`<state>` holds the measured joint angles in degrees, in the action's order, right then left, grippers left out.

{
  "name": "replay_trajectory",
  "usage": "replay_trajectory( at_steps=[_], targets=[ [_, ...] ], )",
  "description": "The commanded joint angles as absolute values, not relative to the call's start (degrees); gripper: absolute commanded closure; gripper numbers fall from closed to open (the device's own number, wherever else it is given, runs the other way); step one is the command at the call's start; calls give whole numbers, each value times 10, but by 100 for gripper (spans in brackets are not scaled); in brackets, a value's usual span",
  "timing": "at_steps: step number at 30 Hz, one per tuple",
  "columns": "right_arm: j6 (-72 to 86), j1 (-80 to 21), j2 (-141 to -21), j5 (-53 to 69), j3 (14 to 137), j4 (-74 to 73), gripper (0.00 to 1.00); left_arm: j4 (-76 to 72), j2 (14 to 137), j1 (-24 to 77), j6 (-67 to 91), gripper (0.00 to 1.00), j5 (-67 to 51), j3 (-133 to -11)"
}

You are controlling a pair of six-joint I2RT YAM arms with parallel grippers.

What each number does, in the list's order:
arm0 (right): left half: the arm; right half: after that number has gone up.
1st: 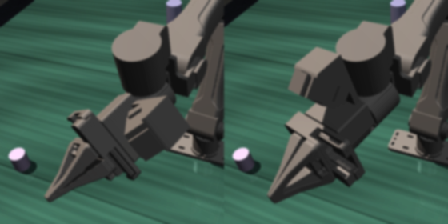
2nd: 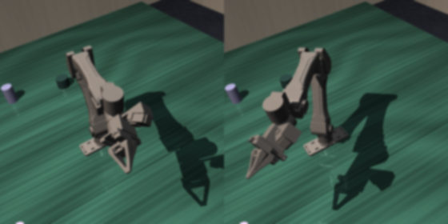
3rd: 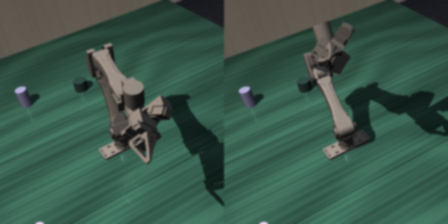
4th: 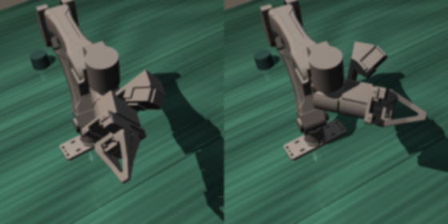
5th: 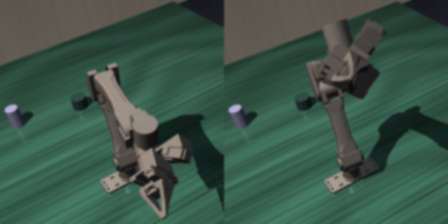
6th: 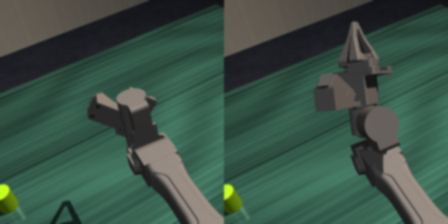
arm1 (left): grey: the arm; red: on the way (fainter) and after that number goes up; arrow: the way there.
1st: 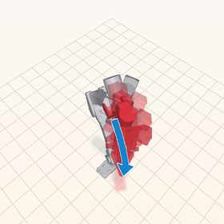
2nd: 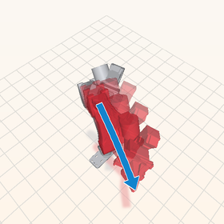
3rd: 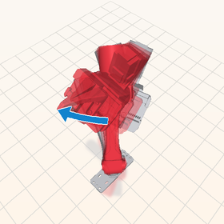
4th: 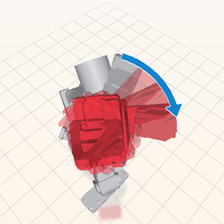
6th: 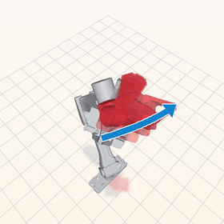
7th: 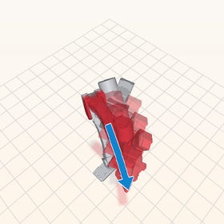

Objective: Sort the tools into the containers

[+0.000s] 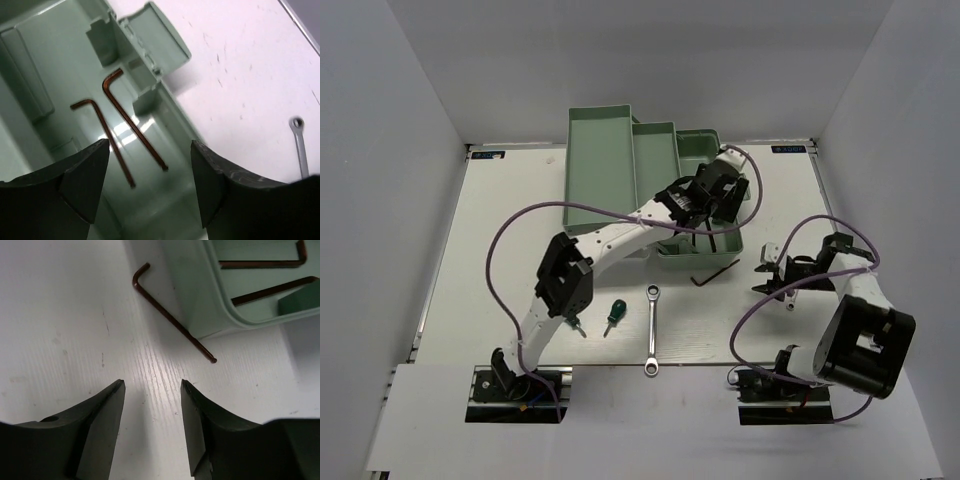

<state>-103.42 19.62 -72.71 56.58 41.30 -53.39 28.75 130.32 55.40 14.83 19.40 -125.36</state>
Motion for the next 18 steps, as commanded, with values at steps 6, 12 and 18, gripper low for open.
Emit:
replay_trajectory(
  at_steps=[6, 12, 18],
  targets=[
    [-1201, 154, -830, 509, 433, -407, 48, 178, 963, 570, 173, 46, 159, -891],
    [-1167, 127, -894, 489, 468, -352, 48, 155, 685, 570, 236, 50, 195, -605],
    [-1078, 109, -929, 485, 475, -256, 51, 230, 550, 570, 322, 37, 202, -469]
  ],
)
